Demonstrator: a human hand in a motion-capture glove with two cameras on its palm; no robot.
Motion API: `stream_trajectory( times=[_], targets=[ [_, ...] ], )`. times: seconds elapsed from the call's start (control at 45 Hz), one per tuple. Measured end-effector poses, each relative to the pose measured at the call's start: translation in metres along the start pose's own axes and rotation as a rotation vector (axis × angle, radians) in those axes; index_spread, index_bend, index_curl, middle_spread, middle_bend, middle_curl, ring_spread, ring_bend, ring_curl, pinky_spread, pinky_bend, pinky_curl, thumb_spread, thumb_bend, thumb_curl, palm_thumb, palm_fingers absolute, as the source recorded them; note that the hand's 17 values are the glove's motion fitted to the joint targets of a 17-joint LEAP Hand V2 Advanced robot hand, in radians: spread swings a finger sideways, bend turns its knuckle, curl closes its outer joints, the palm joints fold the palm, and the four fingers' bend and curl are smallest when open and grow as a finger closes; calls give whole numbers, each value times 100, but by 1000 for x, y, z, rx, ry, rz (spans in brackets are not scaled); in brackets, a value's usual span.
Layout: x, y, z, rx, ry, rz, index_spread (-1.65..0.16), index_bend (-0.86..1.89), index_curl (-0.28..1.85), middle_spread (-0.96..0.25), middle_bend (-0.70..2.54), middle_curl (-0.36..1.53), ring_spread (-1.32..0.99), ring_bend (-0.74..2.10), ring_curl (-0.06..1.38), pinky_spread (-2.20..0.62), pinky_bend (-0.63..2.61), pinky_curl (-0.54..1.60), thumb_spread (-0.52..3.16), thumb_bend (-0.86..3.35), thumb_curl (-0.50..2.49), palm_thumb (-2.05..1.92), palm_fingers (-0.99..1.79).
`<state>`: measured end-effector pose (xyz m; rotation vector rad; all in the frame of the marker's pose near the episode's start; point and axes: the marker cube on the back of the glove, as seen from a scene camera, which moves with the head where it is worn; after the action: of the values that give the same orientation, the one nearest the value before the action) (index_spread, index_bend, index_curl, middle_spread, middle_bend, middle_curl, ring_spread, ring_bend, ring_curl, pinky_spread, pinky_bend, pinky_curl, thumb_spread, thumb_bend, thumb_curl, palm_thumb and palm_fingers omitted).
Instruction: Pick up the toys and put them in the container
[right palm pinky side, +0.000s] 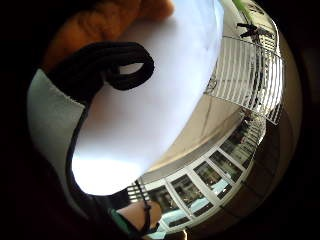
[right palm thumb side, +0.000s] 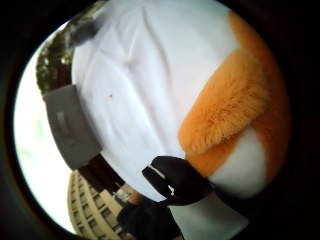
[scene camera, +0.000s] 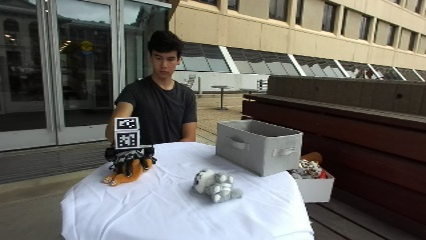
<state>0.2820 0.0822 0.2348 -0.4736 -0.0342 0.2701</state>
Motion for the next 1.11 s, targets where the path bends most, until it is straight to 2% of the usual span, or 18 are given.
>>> stream_trajectory(
  times=[0.067,0.111,0.2,0.222,0.333,0.444,0.489,0.578,0.666,0.733,0.777,0.866,0.977,1.111],
  targets=[
    [-4,8,2,-1,23,-6,-31,-10,3,-6,20,33,-21,124,45,-34,163,39,116,19,34,40,39],
    [-7,15,5,24,35,-11,-31,-3,2,-9,25,35,-26,131,47,-39,159,38,118,24,36,49,46],
    [-14,25,8,102,49,-16,-31,12,5,-13,33,39,-32,130,50,-44,147,36,111,31,43,65,54],
    [-15,26,8,122,49,-14,-30,26,8,-15,34,39,-33,130,50,-45,142,35,106,37,47,76,67],
    [-20,29,5,232,46,5,-25,51,14,-23,43,44,-35,129,48,-50,114,27,93,46,55,92,109],
    [-20,16,3,494,36,24,-20,70,24,-28,66,52,-36,122,48,-52,92,24,84,51,61,99,127],
    [-19,12,2,540,28,37,-18,71,25,-30,66,53,-37,122,48,-53,92,25,80,53,63,100,123],
    [-20,27,-5,393,12,35,-15,79,30,-31,76,57,-38,119,47,-51,85,24,65,47,66,93,126],
    [-26,37,-34,378,-30,44,-13,83,33,-32,77,58,-37,118,46,-51,84,26,51,40,68,85,122],
    [-36,42,-74,454,-72,41,-13,83,35,-33,73,57,-38,117,46,-49,86,28,45,34,69,79,116],
    [-46,45,-105,556,-85,13,-15,79,35,-35,64,56,-38,112,44,-48,95,31,48,28,68,70,101],
    [-72,54,-172,677,-90,-6,-17,75,36,-37,58,55,-39,109,44,-46,102,35,50,24,70,66,95],
    [-120,82,-254,727,-75,-70,-20,70,36,-40,54,55,-41,107,44,-44,105,37,54,23,72,66,95],
    [-180,106,-310,766,-79,-133,-23,66,37,-42,50,56,-42,106,44,-43,105,38,57,21,75,65,95]
  ],
)
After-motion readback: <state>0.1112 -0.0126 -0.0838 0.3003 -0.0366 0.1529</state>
